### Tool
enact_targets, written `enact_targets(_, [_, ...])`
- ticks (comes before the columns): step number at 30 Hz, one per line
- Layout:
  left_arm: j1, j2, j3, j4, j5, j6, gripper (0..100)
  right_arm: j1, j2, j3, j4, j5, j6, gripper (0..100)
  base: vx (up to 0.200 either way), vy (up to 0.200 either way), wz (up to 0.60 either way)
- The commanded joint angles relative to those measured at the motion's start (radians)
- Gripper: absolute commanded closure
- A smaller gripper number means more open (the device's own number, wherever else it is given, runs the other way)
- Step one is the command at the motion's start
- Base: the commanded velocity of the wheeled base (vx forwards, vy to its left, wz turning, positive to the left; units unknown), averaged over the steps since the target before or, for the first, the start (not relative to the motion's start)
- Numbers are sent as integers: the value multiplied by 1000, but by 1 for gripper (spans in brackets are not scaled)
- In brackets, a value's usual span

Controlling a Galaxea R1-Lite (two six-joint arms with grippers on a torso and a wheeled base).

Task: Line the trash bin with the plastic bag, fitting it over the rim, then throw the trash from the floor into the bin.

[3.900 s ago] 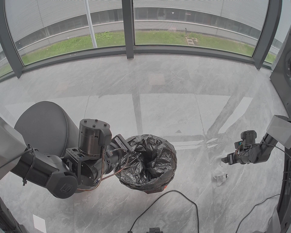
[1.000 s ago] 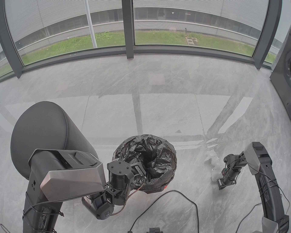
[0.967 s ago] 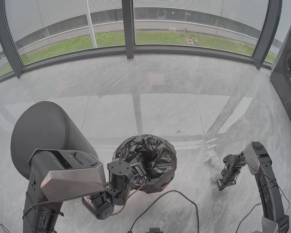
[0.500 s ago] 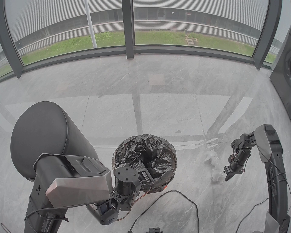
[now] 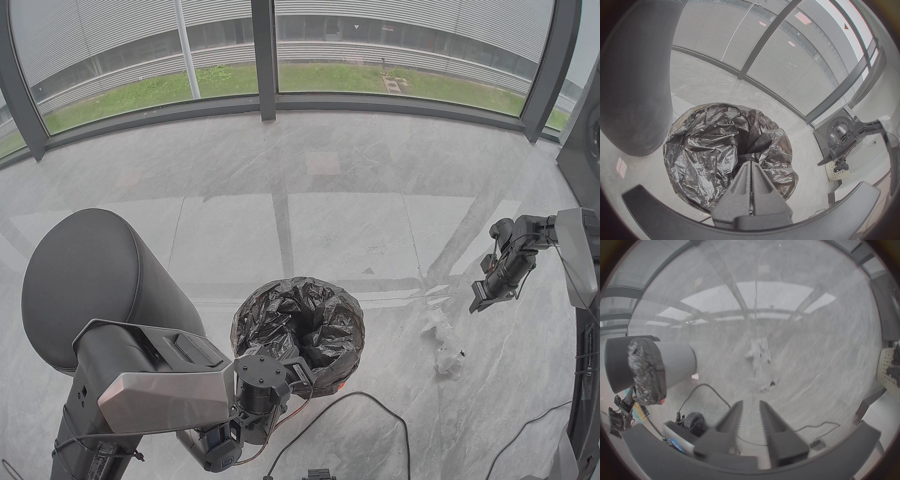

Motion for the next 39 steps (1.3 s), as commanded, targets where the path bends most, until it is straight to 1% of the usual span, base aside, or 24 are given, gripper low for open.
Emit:
enact_targets(1, [-7, -3, 54, -24, 6, -2, 100, -12, -350, 689, -572, -5, -45, 0, 0, 0, 0])
enact_targets(3, [-11, -2, 53, -24, 6, 2, 100, -12, -299, 829, -838, -7, -42, 0, 0, 0, 0])
enact_targets(4, [-14, -3, 53, -24, 4, 2, 100, -12, -247, 872, -965, -7, -51, 0, 0, 0, 0])
enact_targets(5, [-19, -3, 53, -24, 4, 4, 100, -11, -193, 892, -1063, -7, -63, 0, 0, 0, 0])
enact_targets(7, [-28, 0, 53, -24, 6, 2, 100, 0, -123, 883, -1152, -10, -72, 0, 0, 0, 0])
enact_targets(8, [-28, 0, 53, -23, 6, 2, 100, 2, -118, 880, -1154, -12, -74, 0, 0, 0, 0])
enact_targets(10, [-43, 1, 54, -24, 6, -1, 100, 28, -52, 814, -1160, -35, -80, 0, 0, 0, 0])
enact_targets(12, [-46, 1, 54, -24, 6, -1, 100, 34, -26, 789, -1160, -38, -91, 0, 0, 0, 0])
enact_targets(13, [-51, 3, 54, -24, 6, -1, 100, 40, 12, 752, -1160, -48, -118, 0, 0, 0, 0])
enact_targets(14, [-54, 3, 53, -24, 6, -1, 100, 42, 21, 745, -1160, -53, -127, 0, 0, 0, 0])
enact_targets(15, [-59, 7, 53, -24, 7, -1, 100, 42, 46, 717, -1152, -78, -158, 0, 0, 0, 0])
enact_targets(16, [-60, 11, 53, -24, 7, -1, 100, 43, 49, 708, -1145, -88, -166, 0, 0, 0, 0])
enact_targets(18, [-62, 17, 53, -24, 7, -1, 100, 45, 52, 649, -1020, -108, -177, 0, 0, 0, 0])
enact_targets(20, [-62, 18, 50, -24, 7, -1, 100, 45, 57, 614, -962, -110, -170, 0, 0, 0, 0])
enact_targets(26, [-68, 20, 51, -24, 13, -2, 100, 39, 83, 531, -942, -107, -172, 0, 0, 0, 0])
enact_targets(31, [-69, 26, 53, -24, 15, -2, 100, 37, 87, 524, -935, -101, -173, 0, 0, 0, 0])
enact_targets(39, [-69, 27, 54, -24, 15, -4, 100, 35, 97, 476, -867, -101, -173, 0, 0, 0, 0])
